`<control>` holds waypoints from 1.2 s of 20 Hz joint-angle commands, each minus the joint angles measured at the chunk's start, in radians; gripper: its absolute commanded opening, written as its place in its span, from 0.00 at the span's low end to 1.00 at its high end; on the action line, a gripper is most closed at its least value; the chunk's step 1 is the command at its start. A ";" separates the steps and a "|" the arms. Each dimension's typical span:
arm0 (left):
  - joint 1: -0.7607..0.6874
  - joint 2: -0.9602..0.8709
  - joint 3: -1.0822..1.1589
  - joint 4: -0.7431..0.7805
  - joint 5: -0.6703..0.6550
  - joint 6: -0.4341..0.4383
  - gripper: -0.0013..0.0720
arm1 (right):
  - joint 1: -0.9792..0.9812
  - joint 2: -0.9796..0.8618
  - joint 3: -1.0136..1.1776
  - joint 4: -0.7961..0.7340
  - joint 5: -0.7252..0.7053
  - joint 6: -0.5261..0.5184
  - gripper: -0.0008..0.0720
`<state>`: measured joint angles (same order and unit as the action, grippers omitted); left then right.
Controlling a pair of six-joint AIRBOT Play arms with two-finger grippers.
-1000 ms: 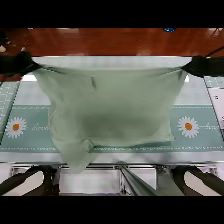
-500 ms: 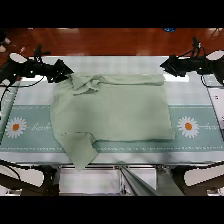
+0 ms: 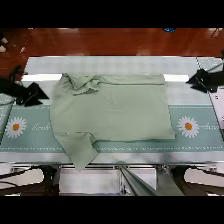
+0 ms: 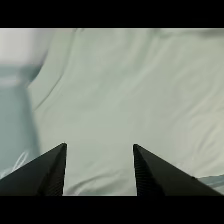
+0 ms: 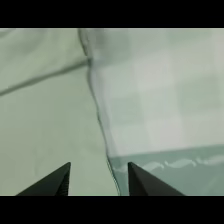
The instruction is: Fold the shirts.
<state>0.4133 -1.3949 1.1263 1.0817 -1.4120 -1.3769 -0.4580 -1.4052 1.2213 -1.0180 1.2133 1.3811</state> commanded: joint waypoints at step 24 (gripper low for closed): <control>0.077 0.261 -0.706 -0.200 0.246 0.121 0.04 | -0.193 0.681 -0.816 -0.206 0.042 0.122 0.57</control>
<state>0.5003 -1.1320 0.4133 0.8894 -1.1675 -1.2636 -0.6682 -0.7250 0.4564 -1.1694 1.1736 1.4845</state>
